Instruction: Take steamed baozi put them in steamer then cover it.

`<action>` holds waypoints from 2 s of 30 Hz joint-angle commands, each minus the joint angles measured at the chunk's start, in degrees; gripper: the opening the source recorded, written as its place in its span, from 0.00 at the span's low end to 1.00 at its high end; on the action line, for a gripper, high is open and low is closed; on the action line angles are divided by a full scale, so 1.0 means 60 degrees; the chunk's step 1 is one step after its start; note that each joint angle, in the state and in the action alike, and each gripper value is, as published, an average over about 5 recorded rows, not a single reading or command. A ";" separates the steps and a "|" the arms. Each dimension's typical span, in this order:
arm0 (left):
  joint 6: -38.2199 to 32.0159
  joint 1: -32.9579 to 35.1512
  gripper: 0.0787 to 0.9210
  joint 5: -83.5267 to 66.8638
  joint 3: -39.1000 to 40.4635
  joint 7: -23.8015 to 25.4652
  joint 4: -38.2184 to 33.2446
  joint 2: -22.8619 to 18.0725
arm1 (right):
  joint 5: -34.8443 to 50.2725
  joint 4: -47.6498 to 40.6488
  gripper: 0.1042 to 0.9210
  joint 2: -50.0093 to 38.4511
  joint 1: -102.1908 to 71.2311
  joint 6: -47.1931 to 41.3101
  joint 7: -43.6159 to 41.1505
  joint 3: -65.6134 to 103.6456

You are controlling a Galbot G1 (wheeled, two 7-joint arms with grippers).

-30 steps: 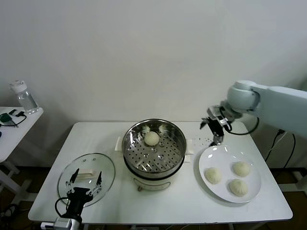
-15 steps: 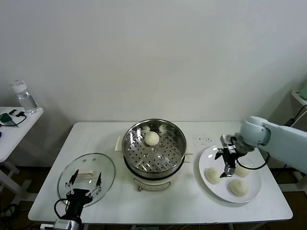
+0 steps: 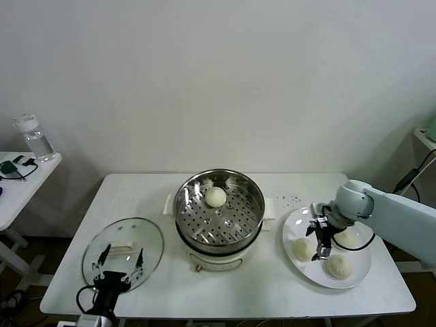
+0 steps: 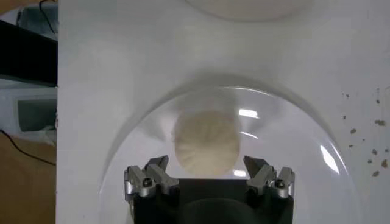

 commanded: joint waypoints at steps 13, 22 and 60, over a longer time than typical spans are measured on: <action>0.0003 0.0007 0.88 0.0088 0.0009 -0.0001 -0.0019 -0.0052 | -0.0199 -0.0523 0.83 0.0557 -0.0478 0.0200 -0.0046 0.0394; 0.0004 0.0027 0.88 0.0092 0.0005 -0.0002 -0.0035 -0.0051 | 0.0113 -0.0272 0.74 0.0077 0.0154 0.0336 -0.0103 0.0113; -0.0138 0.0423 0.88 -0.0007 0.0324 -0.0031 -0.0390 0.0198 | 0.6639 -0.1290 0.72 0.6720 0.6911 -0.0739 0.0832 -0.4284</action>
